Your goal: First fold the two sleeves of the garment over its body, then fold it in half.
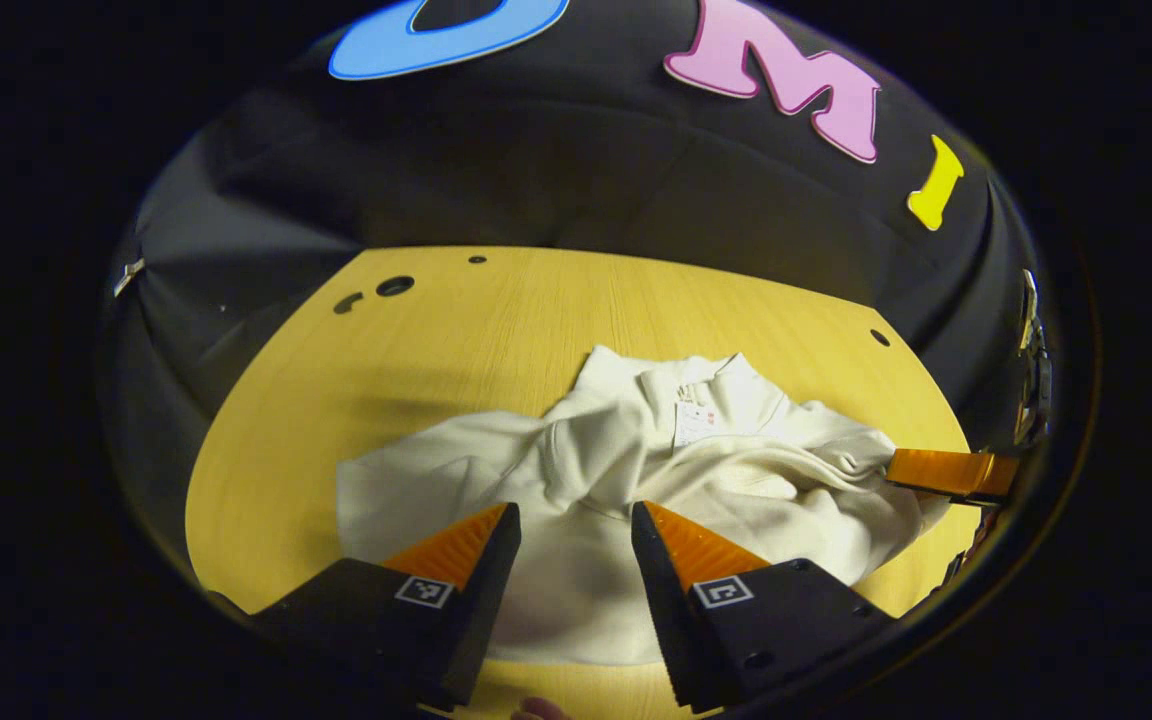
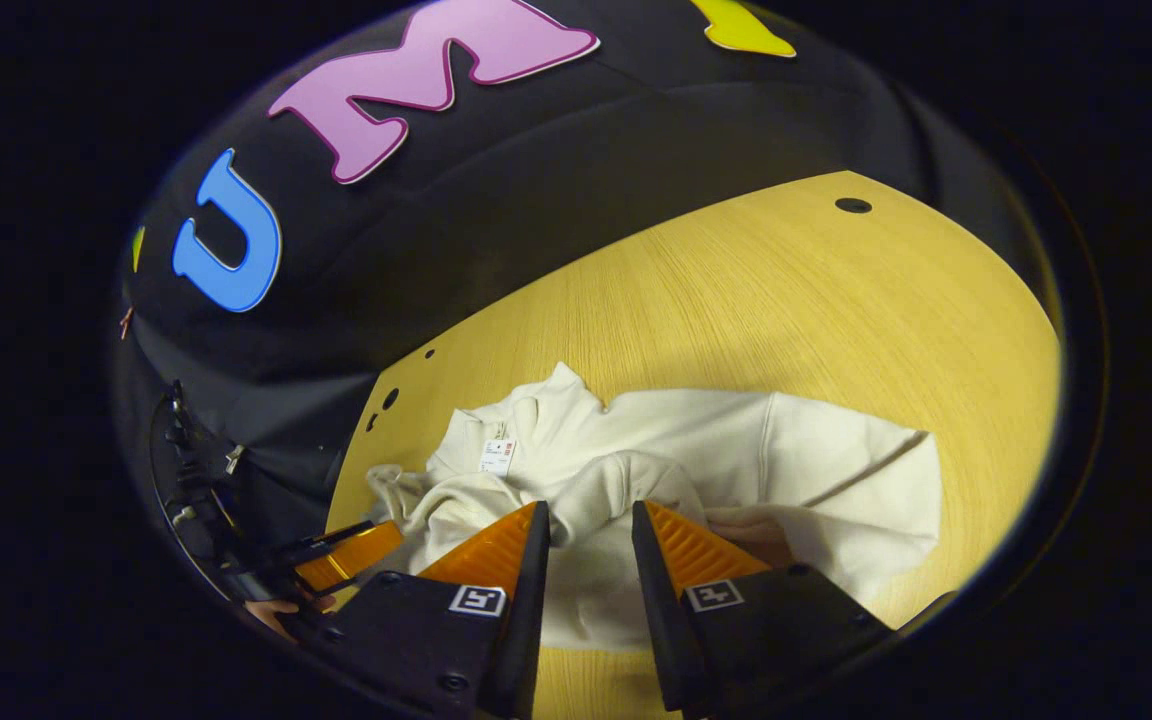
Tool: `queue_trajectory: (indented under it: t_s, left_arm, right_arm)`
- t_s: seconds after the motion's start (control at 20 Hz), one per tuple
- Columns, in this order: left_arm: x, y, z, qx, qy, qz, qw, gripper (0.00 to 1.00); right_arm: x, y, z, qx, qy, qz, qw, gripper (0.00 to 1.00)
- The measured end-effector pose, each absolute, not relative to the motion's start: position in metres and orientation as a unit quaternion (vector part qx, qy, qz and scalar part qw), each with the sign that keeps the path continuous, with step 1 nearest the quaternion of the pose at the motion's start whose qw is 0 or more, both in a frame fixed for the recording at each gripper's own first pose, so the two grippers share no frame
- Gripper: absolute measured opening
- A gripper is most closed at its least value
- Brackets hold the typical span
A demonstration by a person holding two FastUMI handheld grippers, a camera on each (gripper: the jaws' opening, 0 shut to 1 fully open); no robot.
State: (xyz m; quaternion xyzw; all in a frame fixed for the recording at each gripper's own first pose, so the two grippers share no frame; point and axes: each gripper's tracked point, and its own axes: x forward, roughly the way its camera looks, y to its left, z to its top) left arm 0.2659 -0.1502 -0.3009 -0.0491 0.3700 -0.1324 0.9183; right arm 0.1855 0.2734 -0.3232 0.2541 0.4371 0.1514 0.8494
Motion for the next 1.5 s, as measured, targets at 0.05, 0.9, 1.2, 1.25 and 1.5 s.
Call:
queue_trajectory:
  t_s: [0.05,0.9,1.2,1.25,1.5]
  left_arm:
    - [0.262,-0.148,-0.292,-0.049,0.361,-0.134,0.921,0.75]
    - [0.151,-0.149,-0.250,-0.063,0.366,-0.124,0.920,0.86]
    - [0.130,-0.148,-0.250,-0.058,0.373,-0.129,0.917,0.86]
    - [0.130,-0.148,-0.249,-0.058,0.372,-0.129,0.917,0.86]
    - [0.128,-0.151,-0.248,-0.052,0.372,-0.134,0.917,0.86]
  right_arm:
    - [0.181,0.269,-0.320,0.244,0.435,0.150,0.854,0.53]
    - [0.104,0.263,-0.273,0.217,0.431,0.218,0.848,0.63]
    - [0.098,0.260,-0.268,0.219,0.432,0.221,0.846,0.63]
    - [0.098,0.261,-0.268,0.217,0.432,0.223,0.846,0.63]
    - [0.095,0.261,-0.268,0.215,0.433,0.226,0.846,0.63]
